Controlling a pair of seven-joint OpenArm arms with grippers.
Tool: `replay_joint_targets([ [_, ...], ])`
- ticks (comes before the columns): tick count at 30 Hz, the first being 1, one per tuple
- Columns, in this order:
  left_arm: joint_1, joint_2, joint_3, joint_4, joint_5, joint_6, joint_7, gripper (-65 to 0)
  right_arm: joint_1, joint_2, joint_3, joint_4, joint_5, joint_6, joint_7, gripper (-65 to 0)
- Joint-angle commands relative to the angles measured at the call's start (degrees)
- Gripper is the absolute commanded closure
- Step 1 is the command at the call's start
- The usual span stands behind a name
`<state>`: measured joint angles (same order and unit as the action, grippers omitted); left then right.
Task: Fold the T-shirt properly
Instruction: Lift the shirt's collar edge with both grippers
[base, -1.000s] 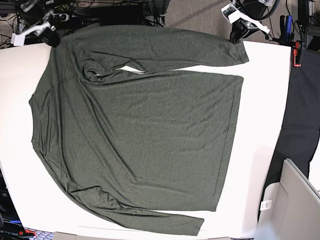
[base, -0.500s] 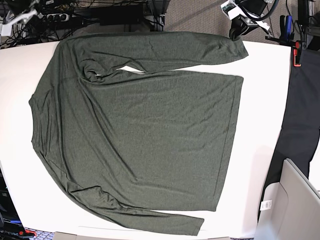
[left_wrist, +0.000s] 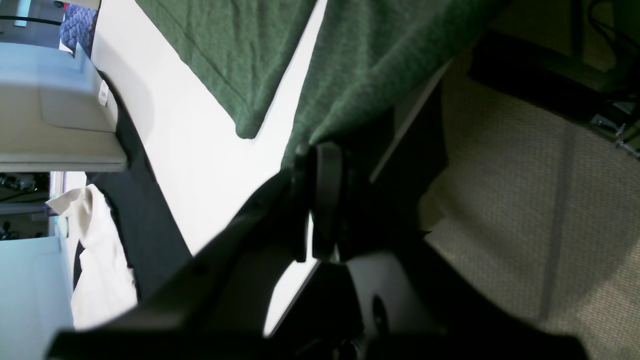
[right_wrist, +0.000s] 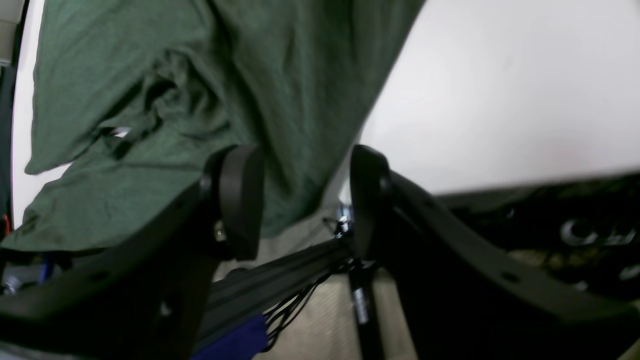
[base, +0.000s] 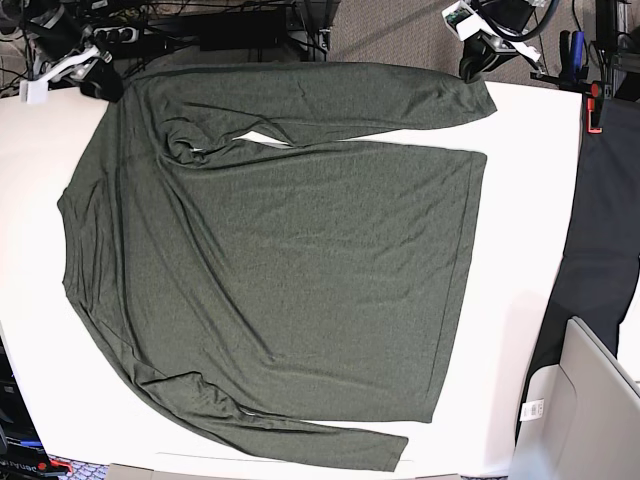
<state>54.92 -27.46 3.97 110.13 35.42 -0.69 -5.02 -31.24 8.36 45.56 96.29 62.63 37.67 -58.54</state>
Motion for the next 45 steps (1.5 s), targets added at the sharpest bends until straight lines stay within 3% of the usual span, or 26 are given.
replay_joint_targets([
  [1, 0.78, -0.45, -0.23, 0.69, -0.03, 0.91, -1.18, 0.0, 0.08, 0.91, 0.37, -0.16, 0.97, 0.53, 0.65, -29.2],
  [22, 0.69, -0.36, 0.03, 0.6, -0.03, 0.91, -1.09, 0.0, 7.2, -0.4, -0.95, -10.8, -0.08, 0.44, 0.92, -28.9],
  [25, 0.69, -0.36, 0.03, 0.6, -0.03, 0.91, -1.09, 0.0, 8.08, -0.49, -0.95, -10.71, -1.4, -1.14, 0.83, -23.1],
  [28, 0.69, -0.36, 0.03, 0.6, -0.03, 0.91, -1.09, 0.0, 8.26, -0.58, -0.95, -10.71, -1.4, -4.31, 0.83, -10.7],
  [31, 0.69, -0.36, 0.03, 0.6, -0.03, 0.91, -1.09, 0.0, 8.26, -1.46, -0.95, -10.62, -1.31, -5.27, 0.74, -1.8],
  [38, 0.69, -0.36, 0.03, 0.6, -0.03, 0.91, -1.09, 0.0, 6.76, -1.64, -0.51, -9.3, -0.96, -5.27, 0.65, -0.2],
  [43, 0.69, -0.36, -0.41, 1.04, -0.3, 1.17, -1.27, 0.0, 3.77, -1.64, -0.51, -0.07, -0.96, -5.27, 0.65, -0.2],
  [45, 0.86, -0.36, -0.41, 1.83, -0.3, 3.81, -2.41, 0.0, 2.63, -1.64, -0.42, 2.74, -0.96, -5.27, 0.65, -0.2],
])
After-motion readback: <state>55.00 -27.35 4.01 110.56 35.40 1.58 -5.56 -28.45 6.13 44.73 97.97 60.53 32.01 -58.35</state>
